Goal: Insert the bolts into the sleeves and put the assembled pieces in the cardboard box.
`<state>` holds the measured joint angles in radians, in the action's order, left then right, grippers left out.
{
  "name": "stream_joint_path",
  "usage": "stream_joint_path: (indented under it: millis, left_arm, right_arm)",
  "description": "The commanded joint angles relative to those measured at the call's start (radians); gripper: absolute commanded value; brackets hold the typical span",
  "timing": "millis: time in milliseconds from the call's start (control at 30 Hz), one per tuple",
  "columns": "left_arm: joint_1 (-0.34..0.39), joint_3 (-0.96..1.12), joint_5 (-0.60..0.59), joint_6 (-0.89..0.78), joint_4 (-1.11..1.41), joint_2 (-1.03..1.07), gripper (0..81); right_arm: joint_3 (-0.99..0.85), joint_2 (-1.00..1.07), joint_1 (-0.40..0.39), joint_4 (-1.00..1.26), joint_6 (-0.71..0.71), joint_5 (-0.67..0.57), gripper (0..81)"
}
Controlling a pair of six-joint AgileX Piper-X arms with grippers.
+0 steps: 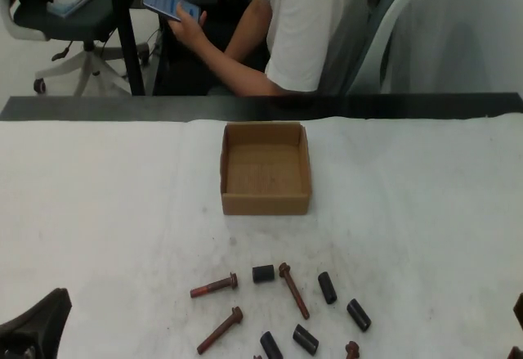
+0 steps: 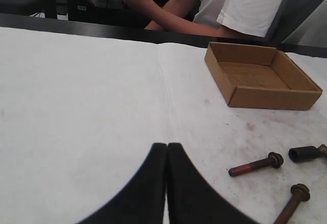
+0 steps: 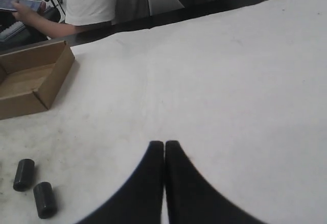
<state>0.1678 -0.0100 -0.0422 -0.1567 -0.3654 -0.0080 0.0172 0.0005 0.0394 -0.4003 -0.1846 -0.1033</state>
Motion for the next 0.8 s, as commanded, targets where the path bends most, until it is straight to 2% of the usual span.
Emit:
stream_joint_path:
  millis: [0,133,267,433,600,767]
  left_arm:
    - [0.001,0.010,0.003,0.000,0.054,0.008,0.0]
    - [0.001,0.010,-0.016,0.000,0.181,0.008,0.0]
    - [0.001,0.010,-0.025,-0.009,0.177,0.012,0.2]
    - [0.001,0.022,-0.050,-0.038,0.244,0.167,0.2]
    - [0.001,0.189,-0.061,-0.047,0.296,0.400,0.2]
    - [0.001,0.437,-0.095,-0.004,0.301,0.661,0.2]
  right_arm:
    - [-0.017,-0.001,-0.001,0.053,-0.003,-0.007,0.8]
    - [-0.017,-0.001,-0.001,0.164,-0.036,-0.040,0.8]
    - [-0.017,-0.001,-0.001,0.199,-0.063,-0.074,0.8]
    - [-0.017,0.053,-0.001,0.268,-0.095,-0.142,0.8]
    - [-0.053,0.203,-0.003,0.400,-0.138,-0.176,0.8]
    - [-0.205,0.422,-0.008,0.472,-0.138,-0.230,0.8]
